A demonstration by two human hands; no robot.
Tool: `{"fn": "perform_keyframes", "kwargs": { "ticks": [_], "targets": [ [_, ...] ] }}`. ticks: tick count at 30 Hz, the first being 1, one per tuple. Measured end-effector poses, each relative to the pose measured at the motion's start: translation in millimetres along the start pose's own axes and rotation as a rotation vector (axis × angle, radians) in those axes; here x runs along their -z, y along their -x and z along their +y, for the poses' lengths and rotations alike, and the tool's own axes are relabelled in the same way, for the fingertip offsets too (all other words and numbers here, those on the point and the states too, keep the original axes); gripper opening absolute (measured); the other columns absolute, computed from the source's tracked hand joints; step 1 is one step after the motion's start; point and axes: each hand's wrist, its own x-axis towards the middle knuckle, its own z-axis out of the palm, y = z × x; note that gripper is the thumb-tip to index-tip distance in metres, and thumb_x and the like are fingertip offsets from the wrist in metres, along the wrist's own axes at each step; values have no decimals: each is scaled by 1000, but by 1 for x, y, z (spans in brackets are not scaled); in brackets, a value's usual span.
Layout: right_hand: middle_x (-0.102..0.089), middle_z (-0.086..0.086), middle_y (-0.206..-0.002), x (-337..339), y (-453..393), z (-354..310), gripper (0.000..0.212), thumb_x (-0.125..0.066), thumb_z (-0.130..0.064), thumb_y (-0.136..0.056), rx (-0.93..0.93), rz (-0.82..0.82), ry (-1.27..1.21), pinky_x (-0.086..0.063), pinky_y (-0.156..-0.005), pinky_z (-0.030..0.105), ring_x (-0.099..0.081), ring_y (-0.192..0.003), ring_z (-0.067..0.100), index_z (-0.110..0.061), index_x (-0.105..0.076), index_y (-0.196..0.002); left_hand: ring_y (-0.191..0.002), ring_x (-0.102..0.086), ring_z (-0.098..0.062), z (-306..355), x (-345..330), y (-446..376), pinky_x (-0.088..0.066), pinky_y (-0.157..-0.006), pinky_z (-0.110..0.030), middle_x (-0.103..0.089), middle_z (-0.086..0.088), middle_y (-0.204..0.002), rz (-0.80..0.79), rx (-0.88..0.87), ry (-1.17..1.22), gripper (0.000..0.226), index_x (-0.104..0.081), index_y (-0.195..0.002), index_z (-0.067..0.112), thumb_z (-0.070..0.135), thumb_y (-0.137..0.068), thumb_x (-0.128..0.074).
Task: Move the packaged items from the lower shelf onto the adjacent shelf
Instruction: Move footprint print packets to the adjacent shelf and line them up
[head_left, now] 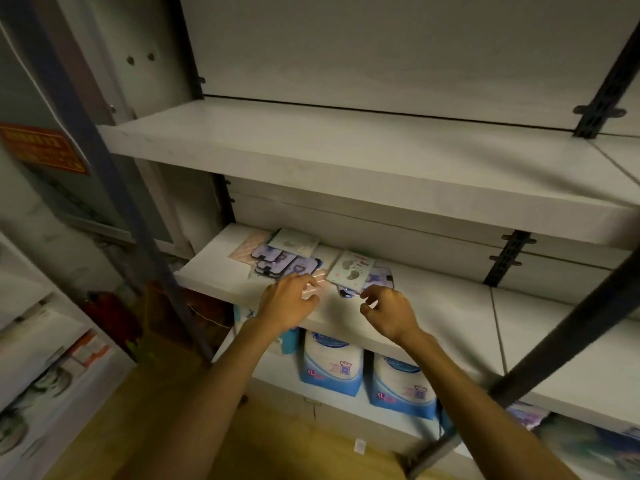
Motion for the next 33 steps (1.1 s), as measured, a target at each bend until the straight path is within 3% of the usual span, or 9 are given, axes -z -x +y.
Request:
{"fn": "perform_keyframes", "kwargs": {
  "ticks": [8, 12, 15, 17, 20, 23, 26, 31, 33],
  "targets": [
    [-70, 3, -116, -40, -56, -15, 29, -63, -22, -92, -132, -48, -24, -41, -72, 21, -58, -87, 12, -17, -66, -121, -95, -67, -23, -63, -13, -73, -56, -84, -39, -73, -1, -103, 2, 181, 135, 28, -68, -108, 25, 41, -87, -61],
    [-69, 5, -119, -55, -77, -14, 26, -63, -22, -92, -213, -60, -18, -46, -74, 20, -62, -93, 16, -16, -67, -118, -86, -63, -24, -76, -24, -111, -49, -70, -31, -68, -5, -95, 9, 215, 143, 21, -67, -101, 17, 35, -92, -61],
    [-69, 7, -119, -60, -90, -15, 28, -63, -27, -94, -287, -37, -22, -51, -79, 25, -65, -100, 21, -14, -66, -118, -74, -59, -23, -84, -35, -145, -45, -61, -29, -70, -13, -92, -40, 400, 420, 25, -70, -91, 7, 29, -93, -60],
    [-69, 8, -118, -64, -96, -17, 29, -63, -28, -94, -347, -6, -39, -51, -80, 26, -66, -100, 22, -13, -65, -119, -72, -65, -24, -94, -44, -166, -56, -66, -32, -71, -13, -93, -112, 618, 753, 23, -69, -94, 4, 26, -87, -66],
    [-69, 9, -118, -71, -107, -16, 28, -64, -26, -94, -414, 11, -32, -52, -81, 27, -66, -100, 23, -13, -65, -118, -97, -71, -32, -107, -51, -192, -58, -87, -44, -70, -14, -105, -267, 761, 1019, 31, -65, -108, 4, 29, -89, -63],
    [-69, 9, -117, -77, -113, -13, 29, -65, -27, -93, -464, 24, -60, -56, -84, 33, -65, -99, 25, -14, -63, -118, -126, -56, -33, -107, -46, -207, -48, -92, -40, -58, -17, -135, -471, 811, 1179, 43, -49, -137, 0, 27, -104, -43],
    [-69, 9, -117, -85, -113, -12, 29, -64, -27, -93, -504, 38, -82, -54, -82, 30, -65, -100, 25, -15, -61, -120, -135, -48, -32, -112, -48, -217, -42, -102, -40, -47, -17, -147, -561, 846, 1363, 46, -41, -143, -1, 25, -105, -41],
    [-71, 8, -112, -92, -117, -5, 27, -63, -26, -93, -573, 86, -55, -49, -77, 25, -66, -97, 24, -17, -61, -118, -106, -60, -33, -104, -69, -236, -48, -103, -41, -56, -19, -128, -420, 968, 1673, 35, -53, -122, -4, 23, -100, -53],
    [-71, 8, -110, -93, -121, -3, 25, -63, -26, -92, -614, 134, -29, -52, -79, 29, -66, -95, 24, -18, -61, -116, -83, -58, -27, -101, -75, -237, -53, -88, -36, -59, -14, -107, -393, 918, 1648, 31, -57, -115, 2, 29, -100, -52]
  ]
}}
